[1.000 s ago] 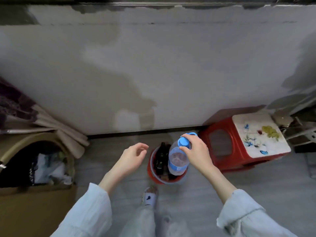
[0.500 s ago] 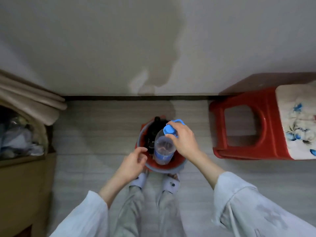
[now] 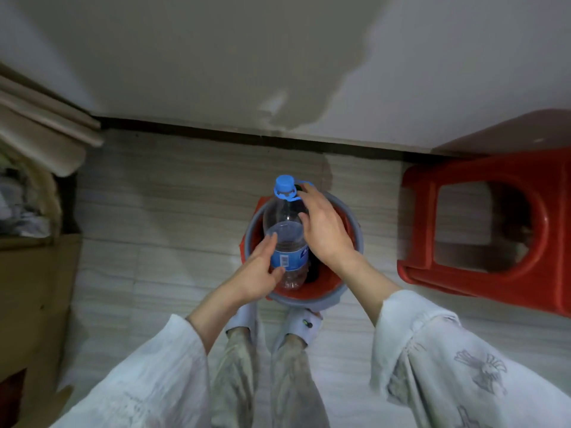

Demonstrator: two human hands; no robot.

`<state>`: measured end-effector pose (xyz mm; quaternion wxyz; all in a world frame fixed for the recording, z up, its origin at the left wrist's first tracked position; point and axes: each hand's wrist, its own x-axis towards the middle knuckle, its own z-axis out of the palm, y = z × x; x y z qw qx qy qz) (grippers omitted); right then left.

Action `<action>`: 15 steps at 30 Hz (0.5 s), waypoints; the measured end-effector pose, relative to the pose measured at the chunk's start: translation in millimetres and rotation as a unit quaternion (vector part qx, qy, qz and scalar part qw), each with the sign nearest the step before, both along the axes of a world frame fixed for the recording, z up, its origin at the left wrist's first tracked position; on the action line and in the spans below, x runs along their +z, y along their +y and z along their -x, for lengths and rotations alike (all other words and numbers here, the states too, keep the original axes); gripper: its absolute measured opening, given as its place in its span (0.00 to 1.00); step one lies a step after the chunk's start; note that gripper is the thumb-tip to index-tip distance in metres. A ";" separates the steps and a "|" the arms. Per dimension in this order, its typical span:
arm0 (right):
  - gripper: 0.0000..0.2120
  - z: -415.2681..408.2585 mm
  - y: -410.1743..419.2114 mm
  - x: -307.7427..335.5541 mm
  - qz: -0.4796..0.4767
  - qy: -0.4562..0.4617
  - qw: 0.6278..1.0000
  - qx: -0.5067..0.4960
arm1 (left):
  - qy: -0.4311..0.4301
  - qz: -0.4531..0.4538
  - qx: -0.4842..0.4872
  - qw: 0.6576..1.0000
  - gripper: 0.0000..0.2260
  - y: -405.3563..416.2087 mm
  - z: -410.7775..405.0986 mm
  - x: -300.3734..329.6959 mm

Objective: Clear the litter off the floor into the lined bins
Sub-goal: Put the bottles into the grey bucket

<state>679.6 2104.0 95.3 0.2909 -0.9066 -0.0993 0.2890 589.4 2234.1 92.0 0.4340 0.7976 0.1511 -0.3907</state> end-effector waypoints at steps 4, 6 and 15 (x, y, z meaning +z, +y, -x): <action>0.25 -5.0 -0.1 -7.5 0.002 0.012 0.999 0.031 | 0.039 -0.021 0.016 0.999 0.33 4.0 -11.9 -17.0; 0.28 -3.0 -0.9 -10.0 -0.022 0.066 0.998 -0.005 | 0.054 -0.029 0.021 0.998 0.34 8.6 -18.0 -24.9; 0.26 36.3 -34.2 -31.8 0.013 0.219 0.971 -0.097 | 0.097 0.016 0.136 0.986 0.35 26.1 -31.4 -38.6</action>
